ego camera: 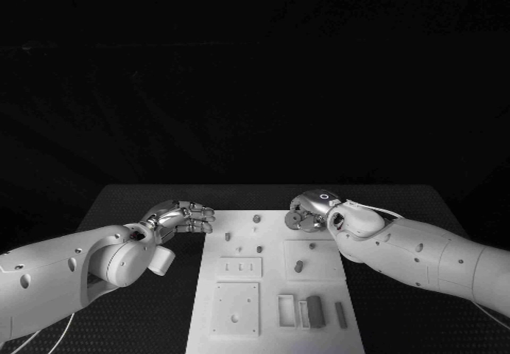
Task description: Assemble the parts on the task board
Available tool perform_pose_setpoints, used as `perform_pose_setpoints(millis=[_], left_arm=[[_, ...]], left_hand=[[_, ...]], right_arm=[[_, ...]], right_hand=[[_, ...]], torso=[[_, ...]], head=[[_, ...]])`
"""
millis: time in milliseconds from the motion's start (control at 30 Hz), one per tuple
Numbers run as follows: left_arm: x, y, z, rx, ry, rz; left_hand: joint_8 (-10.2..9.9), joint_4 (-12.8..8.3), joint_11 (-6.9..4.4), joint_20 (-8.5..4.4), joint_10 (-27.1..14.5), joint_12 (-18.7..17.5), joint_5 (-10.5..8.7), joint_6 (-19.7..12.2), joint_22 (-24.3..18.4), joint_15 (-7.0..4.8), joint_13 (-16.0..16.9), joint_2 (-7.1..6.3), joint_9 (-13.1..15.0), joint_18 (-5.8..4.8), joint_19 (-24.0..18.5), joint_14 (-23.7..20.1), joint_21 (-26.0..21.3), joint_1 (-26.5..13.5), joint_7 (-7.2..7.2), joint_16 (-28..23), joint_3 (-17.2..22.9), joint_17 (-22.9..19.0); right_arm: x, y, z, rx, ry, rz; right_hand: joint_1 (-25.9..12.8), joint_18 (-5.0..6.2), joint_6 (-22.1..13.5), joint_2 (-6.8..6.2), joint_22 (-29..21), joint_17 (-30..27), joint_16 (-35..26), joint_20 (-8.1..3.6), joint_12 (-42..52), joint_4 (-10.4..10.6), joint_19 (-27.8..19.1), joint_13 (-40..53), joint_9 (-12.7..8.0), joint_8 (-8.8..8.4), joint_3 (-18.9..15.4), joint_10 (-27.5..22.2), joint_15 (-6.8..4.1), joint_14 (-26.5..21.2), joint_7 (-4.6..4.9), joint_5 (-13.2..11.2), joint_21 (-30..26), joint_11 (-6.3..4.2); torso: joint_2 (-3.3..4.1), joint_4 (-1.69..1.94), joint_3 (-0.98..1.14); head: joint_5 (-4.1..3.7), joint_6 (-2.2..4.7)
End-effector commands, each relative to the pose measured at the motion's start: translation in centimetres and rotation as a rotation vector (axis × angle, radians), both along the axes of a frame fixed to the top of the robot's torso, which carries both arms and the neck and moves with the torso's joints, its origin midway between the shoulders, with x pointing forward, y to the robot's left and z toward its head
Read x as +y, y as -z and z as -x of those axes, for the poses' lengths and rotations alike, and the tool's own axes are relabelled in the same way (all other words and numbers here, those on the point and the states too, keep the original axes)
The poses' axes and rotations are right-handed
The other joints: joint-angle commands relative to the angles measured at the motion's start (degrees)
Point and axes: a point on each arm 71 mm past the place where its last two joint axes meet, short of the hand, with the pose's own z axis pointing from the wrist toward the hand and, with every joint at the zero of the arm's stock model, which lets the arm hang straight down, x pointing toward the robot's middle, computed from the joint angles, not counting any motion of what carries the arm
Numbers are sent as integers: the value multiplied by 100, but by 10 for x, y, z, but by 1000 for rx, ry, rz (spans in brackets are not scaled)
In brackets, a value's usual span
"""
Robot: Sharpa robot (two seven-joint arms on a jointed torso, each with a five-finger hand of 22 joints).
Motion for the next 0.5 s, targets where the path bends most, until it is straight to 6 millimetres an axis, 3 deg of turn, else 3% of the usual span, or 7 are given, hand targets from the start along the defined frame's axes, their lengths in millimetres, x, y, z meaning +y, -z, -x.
perform_pose_setpoints(millis=[33, 267, 500], left_arm=[[-2, -2, 1, -9, 15, 6], [-1, -2, 2, -9, 13, 5], [-1, -2, 2, -9, 12, 5]], left_hand=[[-29, 4, 17, -51, 25, -29, 24, -40, -8, 14, 8, -13, -6, -71, 7, 6, -32, -62, 125, -35, -36, 7], [-30, 3, 17, -52, 26, -31, 24, -40, -8, 14, 8, -14, -6, -72, 8, 7, -34, -62, 125, -37, -36, 9], [-30, 3, 18, -52, 28, -34, 24, -39, -8, 14, 9, -15, -6, -72, 8, 7, -35, -64, 125, -39, -37, 11]], right_arm=[[4, -10, 3, -67, 10, 4], [20, -27, 13, -115, -35, -38], [47, -30, 25, -110, -100, -55]], right_hand=[[5, 153, 382, -51, 93, 14, 26, -10, 22, -1, 55, -5, 285, 40, 45, 12, -66, 50, -11, 19, 40, -35], [21, 153, 394, -83, 91, 16, 26, -23, 16, -4, 75, -13, 302, 46, 60, 37, -76, 76, -19, 17, 46, -44], [20, 153, 398, -109, 89, 7, 22, -30, 8, 0, 87, -24, 311, 47, 64, 49, -80, 85, -23, 16, 49, -48]], torso=[[-2, -5, -2], [0, -9, 0], [0, 4, -4]], head=[[1, 6], [1, 19], [-6, 30]])
